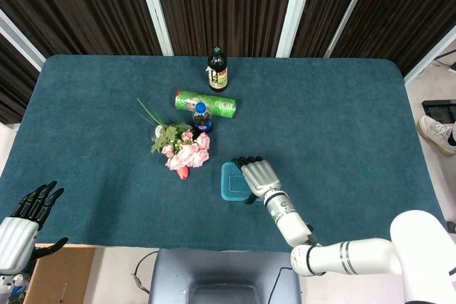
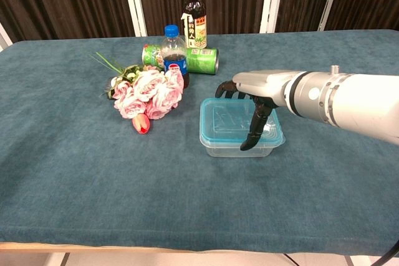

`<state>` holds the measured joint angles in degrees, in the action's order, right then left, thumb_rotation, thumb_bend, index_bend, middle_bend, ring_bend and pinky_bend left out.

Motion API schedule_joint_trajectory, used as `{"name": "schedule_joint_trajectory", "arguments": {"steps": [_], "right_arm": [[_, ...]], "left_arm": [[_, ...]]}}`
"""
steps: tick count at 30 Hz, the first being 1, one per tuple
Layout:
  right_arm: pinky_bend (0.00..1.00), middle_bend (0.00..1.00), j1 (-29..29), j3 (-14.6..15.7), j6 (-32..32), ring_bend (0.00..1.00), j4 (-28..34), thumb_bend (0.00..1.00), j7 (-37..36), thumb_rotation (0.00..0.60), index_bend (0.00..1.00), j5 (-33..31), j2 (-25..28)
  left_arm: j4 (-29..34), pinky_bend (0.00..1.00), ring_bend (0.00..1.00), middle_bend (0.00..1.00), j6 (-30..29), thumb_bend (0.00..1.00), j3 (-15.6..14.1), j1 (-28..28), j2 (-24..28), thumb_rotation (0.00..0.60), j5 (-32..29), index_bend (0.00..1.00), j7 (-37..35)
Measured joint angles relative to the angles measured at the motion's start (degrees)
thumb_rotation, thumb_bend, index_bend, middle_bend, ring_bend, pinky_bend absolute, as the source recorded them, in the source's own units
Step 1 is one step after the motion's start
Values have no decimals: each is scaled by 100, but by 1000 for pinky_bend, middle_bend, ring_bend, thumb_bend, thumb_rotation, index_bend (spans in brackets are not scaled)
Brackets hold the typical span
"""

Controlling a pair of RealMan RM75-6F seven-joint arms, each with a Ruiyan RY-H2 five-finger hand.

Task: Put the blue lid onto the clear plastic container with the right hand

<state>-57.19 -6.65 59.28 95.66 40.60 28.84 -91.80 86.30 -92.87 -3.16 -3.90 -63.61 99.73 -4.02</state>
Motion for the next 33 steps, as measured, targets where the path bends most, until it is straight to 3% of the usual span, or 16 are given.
{"name": "schedule_joint_trajectory", "arguments": {"steps": [14, 33], "right_arm": [[569, 658, -21, 42, -81, 513, -21, 400, 119, 600, 750, -61, 43], [477, 487, -33, 67, -130, 358, 10, 393, 150, 600, 525, -87, 118]], "left_arm": [[3, 161, 51, 0, 15, 456, 3, -4, 2, 600, -9, 58, -7], [-12, 162, 51, 0, 0, 455, -5, -6, 3, 600, 17, 58, -50]]}}
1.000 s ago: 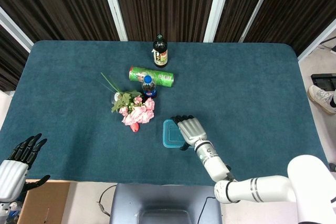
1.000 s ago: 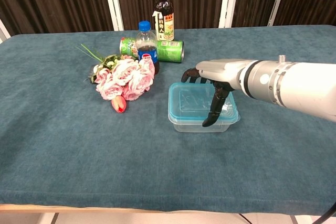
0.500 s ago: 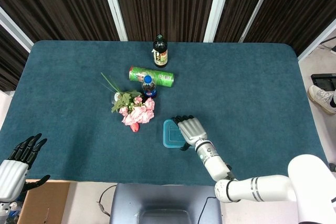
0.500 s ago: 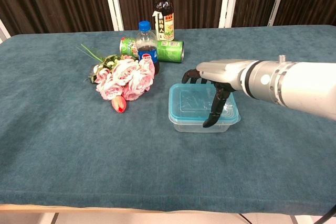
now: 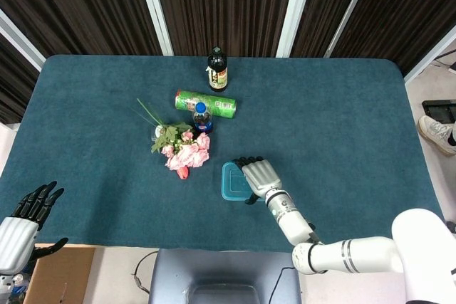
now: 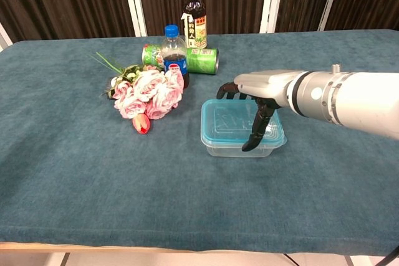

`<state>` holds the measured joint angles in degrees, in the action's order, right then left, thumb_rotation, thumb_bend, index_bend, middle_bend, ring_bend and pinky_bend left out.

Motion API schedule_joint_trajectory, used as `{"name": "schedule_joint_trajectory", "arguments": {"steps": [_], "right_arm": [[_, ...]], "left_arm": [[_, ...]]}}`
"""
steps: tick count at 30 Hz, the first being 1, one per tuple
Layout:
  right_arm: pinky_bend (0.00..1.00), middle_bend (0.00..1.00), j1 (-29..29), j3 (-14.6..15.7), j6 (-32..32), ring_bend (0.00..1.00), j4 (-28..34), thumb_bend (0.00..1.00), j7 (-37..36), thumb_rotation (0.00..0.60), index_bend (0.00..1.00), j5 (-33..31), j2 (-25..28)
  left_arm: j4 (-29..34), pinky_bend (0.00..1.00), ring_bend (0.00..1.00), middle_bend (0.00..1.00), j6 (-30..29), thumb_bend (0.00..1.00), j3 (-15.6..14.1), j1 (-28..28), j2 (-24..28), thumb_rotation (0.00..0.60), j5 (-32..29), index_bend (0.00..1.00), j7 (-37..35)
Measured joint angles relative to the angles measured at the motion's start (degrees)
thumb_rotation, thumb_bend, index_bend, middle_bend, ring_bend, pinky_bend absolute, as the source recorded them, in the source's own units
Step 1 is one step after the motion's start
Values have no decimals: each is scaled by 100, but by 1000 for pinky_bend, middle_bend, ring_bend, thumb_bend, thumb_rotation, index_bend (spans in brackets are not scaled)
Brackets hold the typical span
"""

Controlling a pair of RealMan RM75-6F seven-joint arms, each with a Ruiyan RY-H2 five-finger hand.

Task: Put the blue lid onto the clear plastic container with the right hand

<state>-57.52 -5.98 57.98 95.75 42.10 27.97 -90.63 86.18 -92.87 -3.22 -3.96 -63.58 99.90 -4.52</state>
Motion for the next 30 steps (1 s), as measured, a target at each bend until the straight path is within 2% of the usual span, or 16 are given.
{"name": "schedule_joint_trajectory", "arguments": {"steps": [6, 10, 15, 30], "right_arm": [[436, 435, -4, -14, -26, 309, 12, 375, -24, 600, 437, -7, 26], [373, 364, -5, -6, -64, 242, 10, 299, -40, 600, 316, 8, 48], [326, 309, -17, 1, -74, 186, 22, 227, -37, 600, 232, -5, 75], [261, 254, -11, -9, -12, 137, 43, 165, -55, 600, 159, 0, 100]], "left_arm": [[-8, 161, 52, 0, 6, 455, -3, 1, -1, 600, -1, 59, 3], [-7, 162, 51, 0, 12, 455, -1, -6, -1, 600, 1, 58, 8], [-9, 162, 51, 0, 4, 454, 0, -6, -4, 600, 5, 58, -2], [-18, 161, 52, 0, -4, 451, -6, -5, -9, 600, 16, 58, -13]]}}
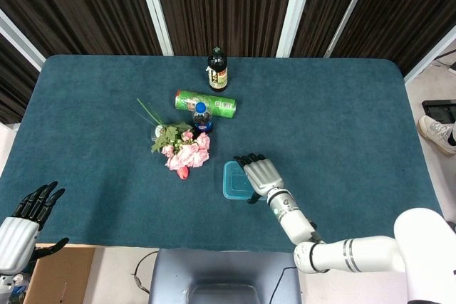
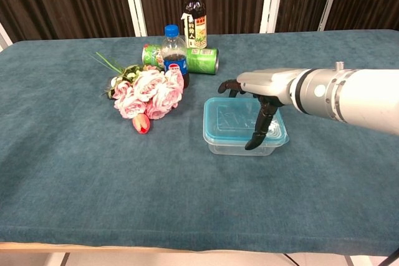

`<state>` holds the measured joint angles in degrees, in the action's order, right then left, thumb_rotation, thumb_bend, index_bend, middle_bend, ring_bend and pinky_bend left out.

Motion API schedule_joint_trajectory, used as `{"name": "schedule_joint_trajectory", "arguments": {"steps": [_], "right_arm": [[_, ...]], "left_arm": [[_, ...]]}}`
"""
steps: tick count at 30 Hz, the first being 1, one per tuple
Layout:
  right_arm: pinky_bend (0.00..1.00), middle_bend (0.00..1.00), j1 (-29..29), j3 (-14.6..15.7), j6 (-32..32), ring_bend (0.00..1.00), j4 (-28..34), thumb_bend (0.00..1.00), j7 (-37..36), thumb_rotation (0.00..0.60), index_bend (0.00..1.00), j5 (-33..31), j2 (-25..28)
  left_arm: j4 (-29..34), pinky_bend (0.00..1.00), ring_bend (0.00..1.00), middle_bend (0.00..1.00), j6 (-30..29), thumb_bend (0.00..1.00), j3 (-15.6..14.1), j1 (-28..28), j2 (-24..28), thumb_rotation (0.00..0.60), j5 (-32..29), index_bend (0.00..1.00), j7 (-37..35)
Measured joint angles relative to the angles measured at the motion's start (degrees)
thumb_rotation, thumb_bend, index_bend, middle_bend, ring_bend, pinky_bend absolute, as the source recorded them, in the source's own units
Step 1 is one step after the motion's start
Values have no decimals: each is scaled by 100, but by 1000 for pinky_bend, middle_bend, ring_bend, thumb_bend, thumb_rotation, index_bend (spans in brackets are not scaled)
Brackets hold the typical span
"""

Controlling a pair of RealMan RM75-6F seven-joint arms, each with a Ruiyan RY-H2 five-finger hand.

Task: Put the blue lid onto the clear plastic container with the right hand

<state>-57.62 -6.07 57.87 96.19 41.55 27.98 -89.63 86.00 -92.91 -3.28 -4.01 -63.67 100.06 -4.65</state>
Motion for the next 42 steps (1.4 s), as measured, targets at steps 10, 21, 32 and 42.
{"name": "schedule_joint_trajectory", "arguments": {"steps": [10, 21, 32, 42], "right_arm": [[214, 243, 11, -23, -59, 127, 54, 155, -84, 600, 143, 35, 74], [187, 225, 17, -28, -98, 113, 128, 153, -162, 600, 117, 66, 159], [165, 189, -1, -11, -104, 65, 122, 124, -190, 600, 45, 78, 147], [109, 145, 76, 54, -87, 16, 459, 115, -264, 600, 35, 289, 465]], "left_arm": [[-4, 161, 51, 0, 2, 450, 2, -6, 2, 600, 0, 59, -12], [5, 161, 51, 0, 23, 451, 2, -13, 3, 600, -13, 58, -9], [9, 162, 56, 1, 17, 450, 2, -6, 6, 600, -23, 58, -13], [8, 161, 56, 1, -5, 451, 1, 3, 19, 600, -23, 58, -41]]}}
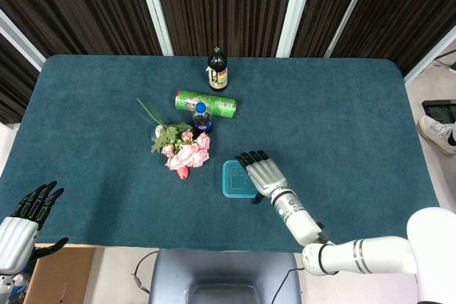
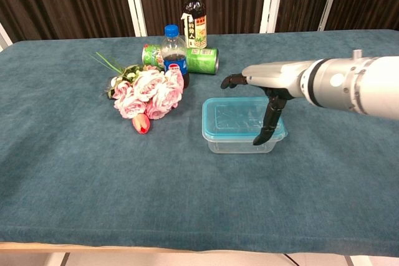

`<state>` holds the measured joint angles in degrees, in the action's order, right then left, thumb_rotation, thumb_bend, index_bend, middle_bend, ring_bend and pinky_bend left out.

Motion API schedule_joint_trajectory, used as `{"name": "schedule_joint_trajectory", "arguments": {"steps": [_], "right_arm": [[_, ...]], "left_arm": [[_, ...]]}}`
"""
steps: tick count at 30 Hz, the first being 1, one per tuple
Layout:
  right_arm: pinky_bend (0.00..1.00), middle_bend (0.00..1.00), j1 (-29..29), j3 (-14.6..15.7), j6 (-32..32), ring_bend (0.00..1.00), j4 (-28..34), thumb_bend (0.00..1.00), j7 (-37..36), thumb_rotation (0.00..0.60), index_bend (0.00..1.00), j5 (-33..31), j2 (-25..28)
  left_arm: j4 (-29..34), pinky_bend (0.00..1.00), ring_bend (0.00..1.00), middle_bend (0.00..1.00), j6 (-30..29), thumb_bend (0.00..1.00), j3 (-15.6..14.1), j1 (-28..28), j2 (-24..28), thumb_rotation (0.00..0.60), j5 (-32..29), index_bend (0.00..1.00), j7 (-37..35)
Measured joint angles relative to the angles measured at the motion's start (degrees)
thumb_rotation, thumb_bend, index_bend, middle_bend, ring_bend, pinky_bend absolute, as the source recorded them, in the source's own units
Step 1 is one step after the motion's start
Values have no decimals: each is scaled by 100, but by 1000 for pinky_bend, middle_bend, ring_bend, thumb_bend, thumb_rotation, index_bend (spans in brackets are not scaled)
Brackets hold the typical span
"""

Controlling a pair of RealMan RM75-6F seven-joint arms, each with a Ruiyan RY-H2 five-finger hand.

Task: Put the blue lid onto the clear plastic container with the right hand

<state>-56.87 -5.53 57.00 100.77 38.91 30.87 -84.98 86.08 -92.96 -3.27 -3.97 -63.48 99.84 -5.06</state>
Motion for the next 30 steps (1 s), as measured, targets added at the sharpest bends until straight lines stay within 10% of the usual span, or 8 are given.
{"name": "schedule_joint_trajectory", "arguments": {"steps": [14, 30], "right_arm": [[78, 117, 390, 50, 289, 0, 517, 113, -453, 600, 423, 931, 742], [50, 118, -323, 29, -58, 0, 13, 86, 614, 600, 463, -116, 530]], "left_arm": [[30, 162, 56, 1, 116, 451, -5, -43, -33, 600, -12, 58, 113], [-6, 161, 68, 0, 143, 451, 18, -66, -28, 600, -75, 57, 7]]}}
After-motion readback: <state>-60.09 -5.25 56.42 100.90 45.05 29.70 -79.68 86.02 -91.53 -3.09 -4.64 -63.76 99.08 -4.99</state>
